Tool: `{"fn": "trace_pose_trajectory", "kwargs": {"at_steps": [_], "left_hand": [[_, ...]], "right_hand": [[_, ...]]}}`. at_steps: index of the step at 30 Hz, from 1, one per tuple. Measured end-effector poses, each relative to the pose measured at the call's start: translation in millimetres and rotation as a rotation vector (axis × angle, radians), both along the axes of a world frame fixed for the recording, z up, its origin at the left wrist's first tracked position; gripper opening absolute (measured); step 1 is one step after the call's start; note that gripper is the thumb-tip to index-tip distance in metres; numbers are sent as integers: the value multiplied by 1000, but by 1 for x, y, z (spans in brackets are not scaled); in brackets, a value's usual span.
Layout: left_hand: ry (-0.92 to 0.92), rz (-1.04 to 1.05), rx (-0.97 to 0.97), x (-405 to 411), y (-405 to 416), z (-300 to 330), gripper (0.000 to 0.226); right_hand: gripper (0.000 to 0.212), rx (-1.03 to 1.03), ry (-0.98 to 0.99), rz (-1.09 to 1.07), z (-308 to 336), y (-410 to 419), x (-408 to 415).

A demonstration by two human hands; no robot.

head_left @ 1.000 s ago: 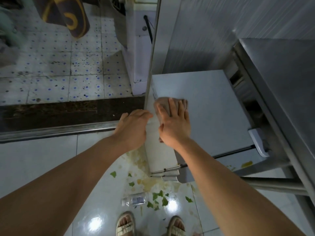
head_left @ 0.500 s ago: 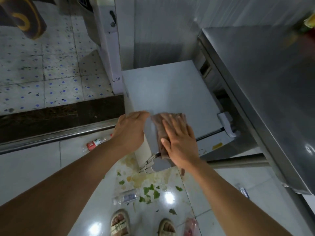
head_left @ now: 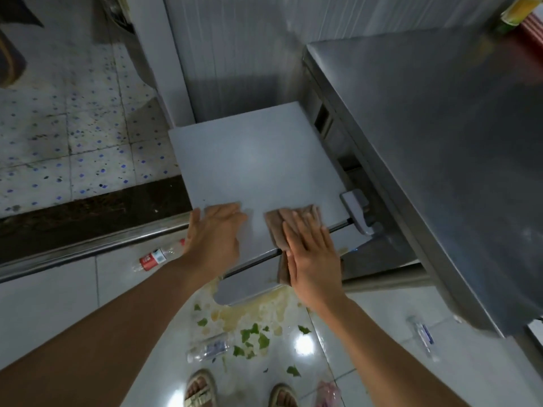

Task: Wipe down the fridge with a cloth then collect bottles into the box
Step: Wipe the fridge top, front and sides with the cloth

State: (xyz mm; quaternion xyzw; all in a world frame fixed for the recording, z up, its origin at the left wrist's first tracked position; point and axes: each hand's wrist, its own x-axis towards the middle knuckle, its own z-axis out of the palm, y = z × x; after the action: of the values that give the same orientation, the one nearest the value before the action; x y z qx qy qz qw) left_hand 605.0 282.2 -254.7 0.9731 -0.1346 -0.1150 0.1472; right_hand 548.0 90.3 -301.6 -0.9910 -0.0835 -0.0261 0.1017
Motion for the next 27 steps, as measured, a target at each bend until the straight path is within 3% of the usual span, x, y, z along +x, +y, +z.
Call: {"fn": "trace_pose_trajectory", "kwargs": {"at_steps": [2, 7, 10, 14, 20, 27], "left_hand": [[-6, -10, 15, 0, -15, -3, 59], [-51, 34, 20, 6, -26, -7, 56], [-44, 62, 36, 10, -31, -6, 54], [-78, 92, 33, 11, -35, -7, 53], [-148, 97, -16, 7, -33, -16, 46], [-191, 14, 15, -7, -23, -23, 51]], "right_hand": [[49, 36, -61, -51, -5, -22, -3], [96, -40, 69, -147, 5, -62, 16], [87, -155, 19, -164, 20, -70, 55], [58, -188, 199, -199, 13, -88, 83], [52, -40, 20, -252, 0, -102, 25], [54, -1, -101, -106, -6, -101, -5]]}}
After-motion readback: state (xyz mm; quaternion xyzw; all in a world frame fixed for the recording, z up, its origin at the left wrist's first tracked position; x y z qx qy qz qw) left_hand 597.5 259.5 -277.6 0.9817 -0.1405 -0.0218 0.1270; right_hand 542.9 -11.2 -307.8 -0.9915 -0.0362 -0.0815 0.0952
